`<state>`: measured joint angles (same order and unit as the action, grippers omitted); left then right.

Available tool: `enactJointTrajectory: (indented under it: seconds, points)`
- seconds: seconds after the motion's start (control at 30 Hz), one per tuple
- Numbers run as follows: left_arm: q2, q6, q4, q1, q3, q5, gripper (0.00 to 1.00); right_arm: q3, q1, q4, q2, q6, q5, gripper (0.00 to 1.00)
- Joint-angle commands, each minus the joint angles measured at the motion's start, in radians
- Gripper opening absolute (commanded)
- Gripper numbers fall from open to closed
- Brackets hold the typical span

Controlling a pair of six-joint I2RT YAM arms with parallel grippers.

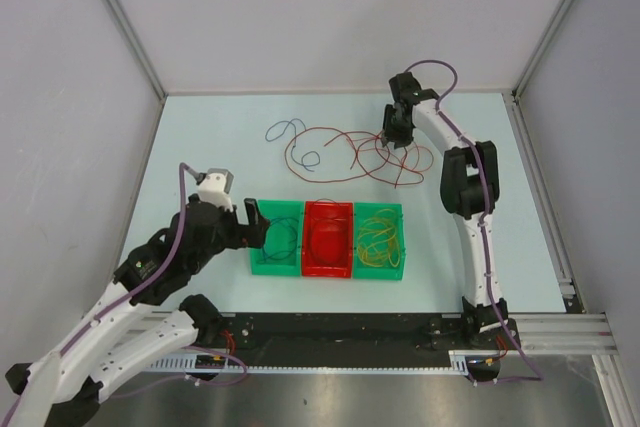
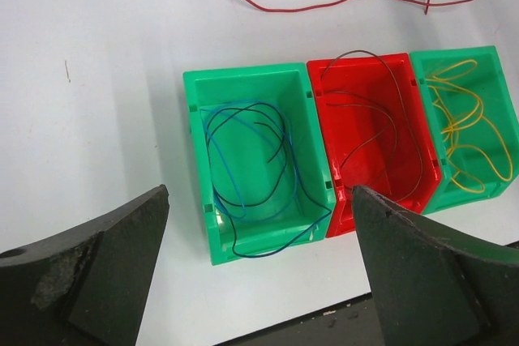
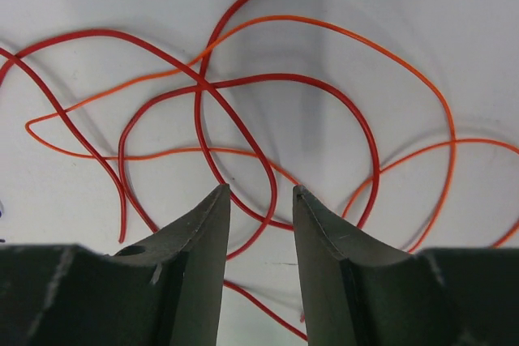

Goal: Untangle the cables
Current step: Pick up the cable from the cable.

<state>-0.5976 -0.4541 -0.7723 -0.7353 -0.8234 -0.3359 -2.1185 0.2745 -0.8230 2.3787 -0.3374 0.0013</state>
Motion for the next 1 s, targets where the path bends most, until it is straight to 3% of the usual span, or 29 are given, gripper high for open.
enactJointTrajectory:
  seconds: [0.0, 0.47, 0.63, 0.8, 0.97]
  points:
    - [-0.001, 0.0, 0.03, 0.027, 0.006, 0.014, 1.0, -0.095, -0.004, 0.021, 0.045, 0.012, -0.024, 0.41]
    - [-0.001, 0.017, 0.048, 0.089, 0.012, 0.057, 1.0, -0.156, -0.008, 0.009, 0.134, 0.021, -0.006, 0.4]
    - [0.001, 0.022, 0.053, 0.108, 0.013, 0.067, 1.0, -0.153, -0.008, 0.013, 0.149, 0.017, -0.02, 0.29]
    - [0.004, 0.025, 0.056, 0.125, 0.015, 0.077, 1.0, -0.149, -0.006, 0.01, 0.149, 0.012, -0.009, 0.03]
    - [0.005, 0.026, 0.061, 0.137, 0.015, 0.083, 0.99, -0.156, -0.008, 0.013, 0.142, 0.015, -0.015, 0.0]
